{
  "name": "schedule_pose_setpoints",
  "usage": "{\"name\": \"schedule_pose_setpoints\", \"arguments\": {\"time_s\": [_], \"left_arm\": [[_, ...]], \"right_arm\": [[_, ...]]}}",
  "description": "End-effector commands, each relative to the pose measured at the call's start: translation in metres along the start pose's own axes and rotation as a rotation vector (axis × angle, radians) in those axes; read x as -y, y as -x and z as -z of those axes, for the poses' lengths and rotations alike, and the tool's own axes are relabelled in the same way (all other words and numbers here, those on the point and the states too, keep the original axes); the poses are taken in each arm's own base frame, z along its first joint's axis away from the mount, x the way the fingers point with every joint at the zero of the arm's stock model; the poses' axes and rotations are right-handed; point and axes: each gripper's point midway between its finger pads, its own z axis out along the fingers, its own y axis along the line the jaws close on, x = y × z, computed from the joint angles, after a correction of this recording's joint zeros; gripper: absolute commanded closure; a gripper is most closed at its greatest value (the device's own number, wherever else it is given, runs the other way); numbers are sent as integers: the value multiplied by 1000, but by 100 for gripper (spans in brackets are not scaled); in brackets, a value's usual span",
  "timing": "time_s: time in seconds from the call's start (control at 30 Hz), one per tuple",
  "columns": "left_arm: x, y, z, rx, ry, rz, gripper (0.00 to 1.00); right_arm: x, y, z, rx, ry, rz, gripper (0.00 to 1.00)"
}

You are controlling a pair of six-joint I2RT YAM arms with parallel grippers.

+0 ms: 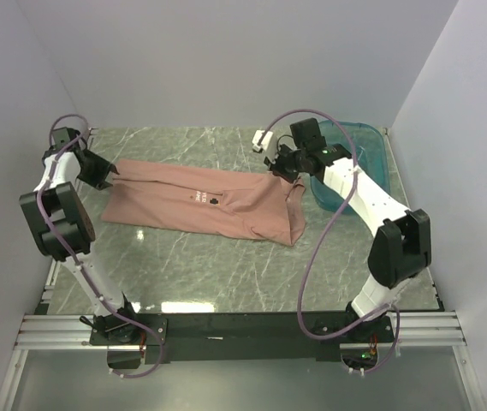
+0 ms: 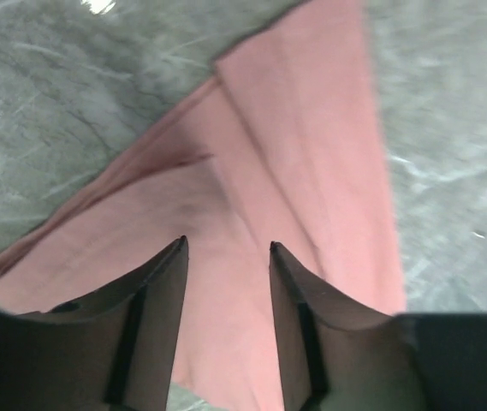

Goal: Fold and stack the t-shirts

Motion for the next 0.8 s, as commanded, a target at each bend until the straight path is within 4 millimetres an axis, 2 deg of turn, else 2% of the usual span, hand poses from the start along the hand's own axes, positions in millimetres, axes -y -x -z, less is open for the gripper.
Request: {"name": "schedule_pose_setpoints", "arguments": {"time_s": [0.0,0.07,0.17,0.3,0.47,0.5,0.63,0.77], "left_arm": [[29,20,45,98,-160,-49,50],[32,23,55,124,-191,-58,47],[31,15,73,141,-245,-70,41],[27,-7,91,155,-315,-113,35],[10,-28,100,170,-313,-164,34],[2,-37,97,153,-300,-167,34],[-14,-49,101,168,-276,-211,34],[-19,-57,109,185,-280,-232,34]], "right_arm": [[21,11,-1,4,-38,10,100],[26,14,-2,2,-43,11,100],[32,17,-9,-2,-43,12,100],[39,16,-19,-23,-43,9,100],[46,18,-25,-26,-44,8,100],[46,17,-29,-31,-41,10,100],[49,18,-37,-41,-35,10,100],[52,25,-44,-42,-33,22,100]]}}
